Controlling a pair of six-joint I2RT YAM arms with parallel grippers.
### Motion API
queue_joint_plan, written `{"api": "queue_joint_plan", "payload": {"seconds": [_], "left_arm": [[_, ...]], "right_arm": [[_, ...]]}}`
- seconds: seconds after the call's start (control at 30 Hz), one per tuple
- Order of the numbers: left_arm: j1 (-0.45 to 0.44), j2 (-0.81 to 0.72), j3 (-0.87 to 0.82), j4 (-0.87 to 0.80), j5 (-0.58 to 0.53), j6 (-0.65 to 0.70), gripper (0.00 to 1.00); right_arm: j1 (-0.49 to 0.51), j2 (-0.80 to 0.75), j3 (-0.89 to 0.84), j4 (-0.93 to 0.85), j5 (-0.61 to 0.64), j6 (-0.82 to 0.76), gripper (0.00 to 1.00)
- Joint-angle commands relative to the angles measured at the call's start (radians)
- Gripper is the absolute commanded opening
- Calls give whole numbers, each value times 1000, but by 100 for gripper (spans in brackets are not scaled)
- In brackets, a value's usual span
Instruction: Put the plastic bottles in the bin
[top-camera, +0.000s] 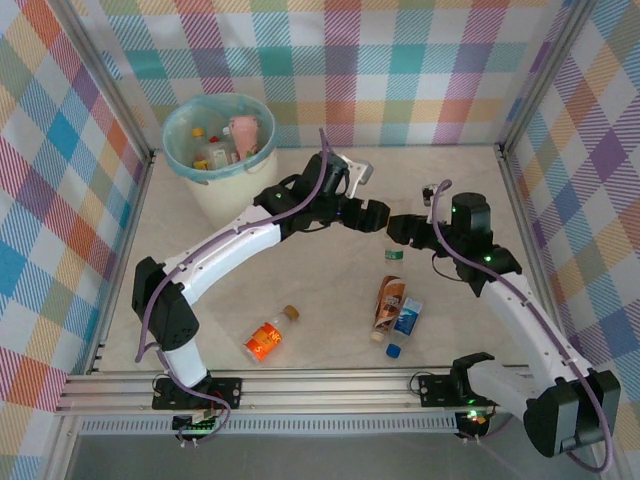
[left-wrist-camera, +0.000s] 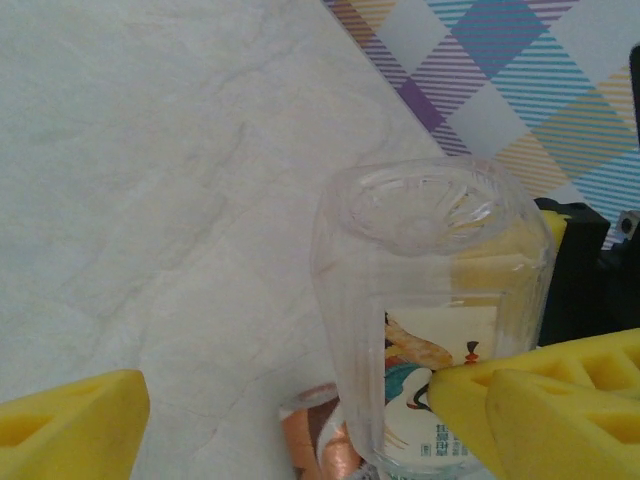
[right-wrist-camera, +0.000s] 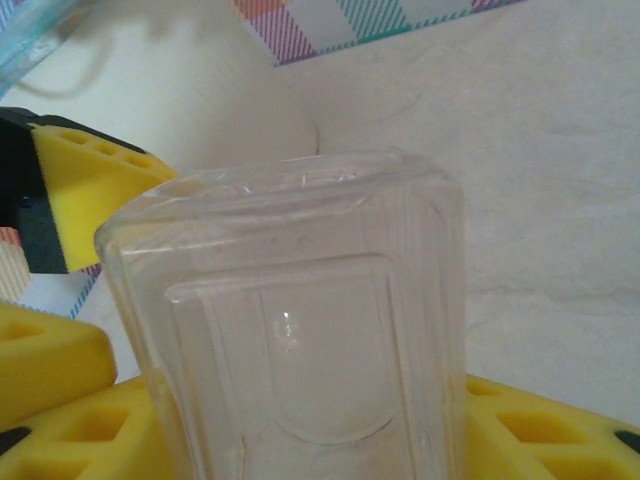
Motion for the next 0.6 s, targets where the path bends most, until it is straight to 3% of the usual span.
{"api": "queue_joint_plan", "payload": {"seconds": [0.0,0.27,0.57], "left_arm": [[-5,-23,20,22,61,-54,87],[-3,-40,17,38,100,-98,85],[8,-136,-74,108,81,-105,87]], "right_arm": [[35,-16,-1,82,-55,-25,57],[116,-32,-8,85,9,-75,57],[123,-3,-26,101,72,-10,57]]}}
